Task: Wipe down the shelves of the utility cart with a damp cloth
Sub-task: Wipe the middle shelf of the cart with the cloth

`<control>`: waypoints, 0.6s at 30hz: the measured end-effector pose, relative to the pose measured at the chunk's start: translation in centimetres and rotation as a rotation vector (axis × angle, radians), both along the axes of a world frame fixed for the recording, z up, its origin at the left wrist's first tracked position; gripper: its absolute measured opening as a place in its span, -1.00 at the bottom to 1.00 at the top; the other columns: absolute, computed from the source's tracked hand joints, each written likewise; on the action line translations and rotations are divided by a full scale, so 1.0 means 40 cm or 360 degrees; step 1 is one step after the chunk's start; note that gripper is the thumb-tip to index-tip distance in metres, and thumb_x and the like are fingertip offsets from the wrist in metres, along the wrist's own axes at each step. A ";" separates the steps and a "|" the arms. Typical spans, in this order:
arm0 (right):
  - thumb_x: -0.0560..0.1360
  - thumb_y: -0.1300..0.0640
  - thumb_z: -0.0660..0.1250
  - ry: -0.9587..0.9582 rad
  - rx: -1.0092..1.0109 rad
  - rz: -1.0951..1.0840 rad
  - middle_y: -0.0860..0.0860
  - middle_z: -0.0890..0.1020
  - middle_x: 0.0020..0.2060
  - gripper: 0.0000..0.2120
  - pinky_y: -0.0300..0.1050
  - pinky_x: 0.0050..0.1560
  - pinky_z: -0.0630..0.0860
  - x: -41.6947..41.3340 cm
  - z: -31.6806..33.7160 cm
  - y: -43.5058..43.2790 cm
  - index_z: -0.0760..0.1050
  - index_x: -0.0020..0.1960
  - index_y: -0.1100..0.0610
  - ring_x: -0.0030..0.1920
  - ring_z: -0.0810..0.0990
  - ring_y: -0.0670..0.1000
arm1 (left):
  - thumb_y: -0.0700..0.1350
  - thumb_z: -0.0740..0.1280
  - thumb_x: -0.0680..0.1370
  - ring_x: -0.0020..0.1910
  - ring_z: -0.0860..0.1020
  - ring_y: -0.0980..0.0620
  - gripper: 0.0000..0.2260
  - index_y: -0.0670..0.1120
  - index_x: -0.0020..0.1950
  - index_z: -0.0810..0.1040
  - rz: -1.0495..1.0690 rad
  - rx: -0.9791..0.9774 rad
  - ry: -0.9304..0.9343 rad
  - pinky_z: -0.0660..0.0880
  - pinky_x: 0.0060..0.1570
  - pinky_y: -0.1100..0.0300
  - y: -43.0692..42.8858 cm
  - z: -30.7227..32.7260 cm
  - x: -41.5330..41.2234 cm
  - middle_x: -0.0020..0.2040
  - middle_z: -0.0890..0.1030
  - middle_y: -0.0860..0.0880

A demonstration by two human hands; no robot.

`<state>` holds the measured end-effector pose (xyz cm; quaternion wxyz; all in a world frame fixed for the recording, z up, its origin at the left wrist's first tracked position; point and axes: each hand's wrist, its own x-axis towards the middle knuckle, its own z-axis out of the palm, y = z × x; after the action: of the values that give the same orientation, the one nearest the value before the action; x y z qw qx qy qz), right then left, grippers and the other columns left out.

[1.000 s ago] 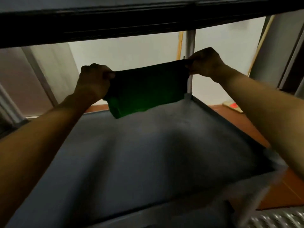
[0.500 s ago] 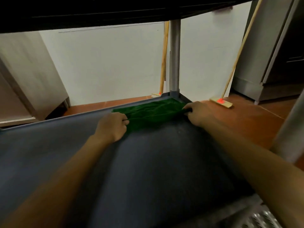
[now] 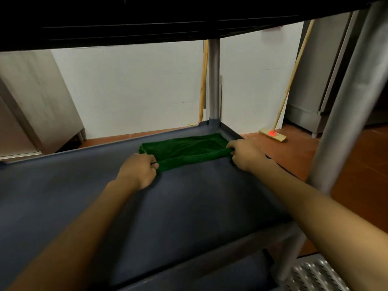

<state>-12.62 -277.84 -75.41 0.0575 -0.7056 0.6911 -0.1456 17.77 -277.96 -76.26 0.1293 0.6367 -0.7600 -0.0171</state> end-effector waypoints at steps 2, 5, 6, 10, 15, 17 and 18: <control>0.53 0.26 0.24 0.0003 0.0000 -0.0003 0.06 0.59 0.02 -0.65 0.07 0.03 0.58 -0.001 0.001 0.025 0.52 0.26 0.01 0.00 0.56 0.11 | -0.06 0.22 0.65 -0.10 0.56 -0.13 -0.78 -0.12 -0.07 0.60 -0.0006 0.0024 0.0013 0.47 -0.10 0.08 0.018 -0.002 0.003 -0.10 0.62 -0.12; 0.52 0.27 0.24 0.0022 0.0012 0.0016 0.05 0.59 0.00 -0.66 0.09 0.03 0.59 0.000 0.002 0.061 0.52 0.23 0.01 -0.01 0.56 0.11 | -0.06 0.21 0.66 -0.10 0.56 -0.13 -0.77 -0.11 -0.05 0.60 -0.0017 0.0059 0.0005 0.54 -0.01 0.01 0.046 0.001 0.005 -0.10 0.63 -0.12; 0.51 0.28 0.25 0.0028 0.0024 0.0022 0.06 0.59 0.00 -0.67 0.11 0.04 0.59 0.001 0.003 0.073 0.51 0.22 0.01 -0.01 0.57 0.11 | -0.06 0.21 0.66 -0.09 0.56 -0.14 -0.77 -0.11 -0.04 0.60 -0.0019 0.0067 0.0001 0.54 -0.01 0.02 0.054 0.001 0.005 -0.10 0.63 -0.12; 0.51 0.25 0.25 0.0097 0.0030 0.0054 0.07 0.59 0.03 -0.68 0.09 0.03 0.58 0.003 0.008 0.114 0.50 0.23 0.03 0.01 0.56 0.12 | -0.06 0.21 0.66 -0.13 0.51 -0.09 -0.78 -0.07 -0.13 0.55 -0.0015 0.0059 -0.0016 0.48 -0.07 0.08 0.090 -0.003 0.006 -0.14 0.59 -0.09; 0.52 0.24 0.24 0.0186 0.0061 0.0148 0.09 0.59 0.15 -0.52 0.06 0.03 0.57 0.003 0.013 0.165 0.43 0.40 -0.04 0.09 0.57 0.15 | -0.08 0.19 0.66 -0.17 0.48 -0.09 -0.77 -0.06 -0.17 0.50 -0.0009 0.0062 -0.0021 0.44 -0.12 0.09 0.134 -0.010 0.008 -0.19 0.53 -0.06; 0.53 0.23 0.23 0.0257 0.0090 0.0203 0.09 0.55 0.27 -0.49 0.07 0.09 0.56 0.006 0.013 0.185 0.40 0.44 -0.08 0.18 0.55 0.18 | -0.08 0.18 0.66 -0.16 0.48 -0.10 -0.76 -0.05 -0.19 0.47 0.0003 0.0068 -0.0021 0.44 -0.12 0.08 0.151 -0.016 0.007 -0.18 0.52 -0.07; 0.53 0.23 0.23 0.0290 0.0101 0.0230 0.09 0.54 0.30 -0.49 0.08 0.11 0.55 0.009 0.013 0.194 0.42 0.43 -0.08 0.21 0.54 0.19 | -0.08 0.17 0.66 -0.16 0.47 -0.11 -0.75 -0.03 -0.22 0.45 0.0009 0.0077 -0.0023 0.43 -0.12 0.07 0.159 -0.018 0.007 -0.18 0.51 -0.07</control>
<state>-12.28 -270.06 -74.90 0.0272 -0.7617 0.6450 -0.0544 18.07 -271.60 -76.99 0.1084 0.6417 -0.7586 -0.0306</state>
